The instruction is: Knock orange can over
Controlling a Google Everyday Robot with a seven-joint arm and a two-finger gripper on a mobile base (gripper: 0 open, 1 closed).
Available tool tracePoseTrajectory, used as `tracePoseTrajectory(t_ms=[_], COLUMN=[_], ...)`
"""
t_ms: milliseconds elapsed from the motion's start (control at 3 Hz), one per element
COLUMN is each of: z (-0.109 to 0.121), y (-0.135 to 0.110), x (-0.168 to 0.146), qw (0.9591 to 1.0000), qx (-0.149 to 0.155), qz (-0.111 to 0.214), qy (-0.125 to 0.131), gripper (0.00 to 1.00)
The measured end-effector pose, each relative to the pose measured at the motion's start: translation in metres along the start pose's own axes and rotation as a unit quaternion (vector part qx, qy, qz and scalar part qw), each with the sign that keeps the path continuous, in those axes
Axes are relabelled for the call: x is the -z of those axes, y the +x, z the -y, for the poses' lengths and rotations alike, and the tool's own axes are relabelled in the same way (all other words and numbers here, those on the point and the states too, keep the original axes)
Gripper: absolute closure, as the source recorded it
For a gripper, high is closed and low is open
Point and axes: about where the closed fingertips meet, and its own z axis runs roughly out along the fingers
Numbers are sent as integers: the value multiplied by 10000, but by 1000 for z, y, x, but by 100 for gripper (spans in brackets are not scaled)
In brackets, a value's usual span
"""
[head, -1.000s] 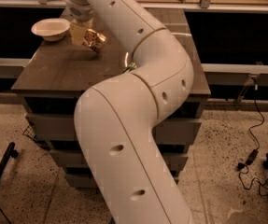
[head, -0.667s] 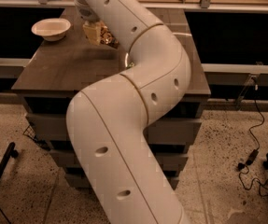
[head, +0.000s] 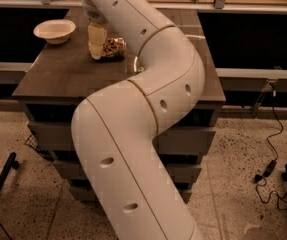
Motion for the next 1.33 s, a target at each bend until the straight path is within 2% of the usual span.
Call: tracePoseTrajectory(t_ms=[333, 667, 1000, 1333], z=[0, -1, 1, 2], y=[0, -9, -6, 21], x=[0, 17, 53, 86], qw=[10000, 9995, 9988, 9974], qx=[0, 215, 309, 150], qz=[0, 224, 297, 659], qy=[0, 58, 245, 230], gripper=[0, 0, 0, 0])
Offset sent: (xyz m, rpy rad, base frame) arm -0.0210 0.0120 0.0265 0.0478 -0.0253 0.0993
